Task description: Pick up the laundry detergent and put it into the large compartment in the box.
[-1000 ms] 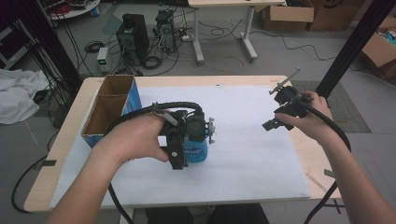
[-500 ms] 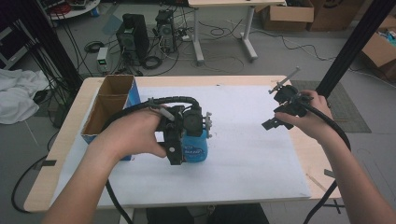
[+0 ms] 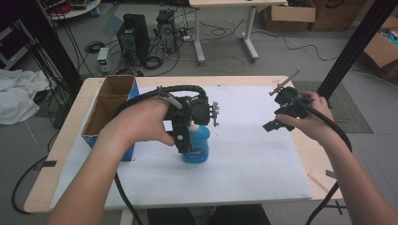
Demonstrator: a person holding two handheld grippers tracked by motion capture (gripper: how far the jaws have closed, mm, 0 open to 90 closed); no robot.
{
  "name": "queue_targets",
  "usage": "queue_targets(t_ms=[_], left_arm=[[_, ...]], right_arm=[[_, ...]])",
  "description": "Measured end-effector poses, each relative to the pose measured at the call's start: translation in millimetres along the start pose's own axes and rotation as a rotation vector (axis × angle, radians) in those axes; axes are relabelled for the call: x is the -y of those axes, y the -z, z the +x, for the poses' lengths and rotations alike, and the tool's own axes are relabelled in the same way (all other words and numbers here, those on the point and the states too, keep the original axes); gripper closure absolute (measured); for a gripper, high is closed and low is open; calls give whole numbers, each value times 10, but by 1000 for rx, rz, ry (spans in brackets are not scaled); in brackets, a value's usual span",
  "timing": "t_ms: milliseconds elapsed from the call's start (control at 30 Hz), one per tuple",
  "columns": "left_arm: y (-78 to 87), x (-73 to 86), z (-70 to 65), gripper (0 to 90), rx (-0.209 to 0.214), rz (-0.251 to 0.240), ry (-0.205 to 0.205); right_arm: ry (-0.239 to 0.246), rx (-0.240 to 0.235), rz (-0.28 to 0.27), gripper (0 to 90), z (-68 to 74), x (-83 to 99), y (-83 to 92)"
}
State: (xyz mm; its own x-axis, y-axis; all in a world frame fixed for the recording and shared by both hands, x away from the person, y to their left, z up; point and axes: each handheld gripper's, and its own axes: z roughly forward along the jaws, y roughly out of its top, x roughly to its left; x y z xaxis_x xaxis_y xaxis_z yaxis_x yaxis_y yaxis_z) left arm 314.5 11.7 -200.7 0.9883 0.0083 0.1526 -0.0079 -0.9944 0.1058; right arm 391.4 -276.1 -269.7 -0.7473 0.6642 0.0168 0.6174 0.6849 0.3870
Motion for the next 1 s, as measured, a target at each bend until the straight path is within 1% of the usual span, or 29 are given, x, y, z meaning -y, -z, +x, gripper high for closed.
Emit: queue_targets(t_ms=[67,167,200,300,333,467,500,767,800,1000], left_arm=[[-7,-13,20,128,-1,4,-2],[-51,-60,91,127,4,6,-1],[-51,-60,91,126,4,6,-1],[-112,-103,156,125,4,13,-5],[-112,-103,156,125,4,13,-5],[-186,-129,210,126,18,26,-5],[-227,-131,237,126,20,30,-1],[-326,-120,328,126,29,36,18],[-357,-110,356,126,31,41,22],[-455,-81,417,127,38,46,35]], right_arm=[[0,1,1,221,0,1,-3],[4,-2,2,222,-2,4,-12],[4,-2,2,222,-2,4,-12],[9,-3,2,218,-16,10,-17],[9,-3,2,218,-16,10,-17],[16,-6,3,219,-28,15,-21],[17,-4,2,218,-34,20,-17],[16,-12,-4,218,-48,39,-27],[16,-13,-3,218,-53,45,-37],[11,-13,-2,217,-70,55,-64]])
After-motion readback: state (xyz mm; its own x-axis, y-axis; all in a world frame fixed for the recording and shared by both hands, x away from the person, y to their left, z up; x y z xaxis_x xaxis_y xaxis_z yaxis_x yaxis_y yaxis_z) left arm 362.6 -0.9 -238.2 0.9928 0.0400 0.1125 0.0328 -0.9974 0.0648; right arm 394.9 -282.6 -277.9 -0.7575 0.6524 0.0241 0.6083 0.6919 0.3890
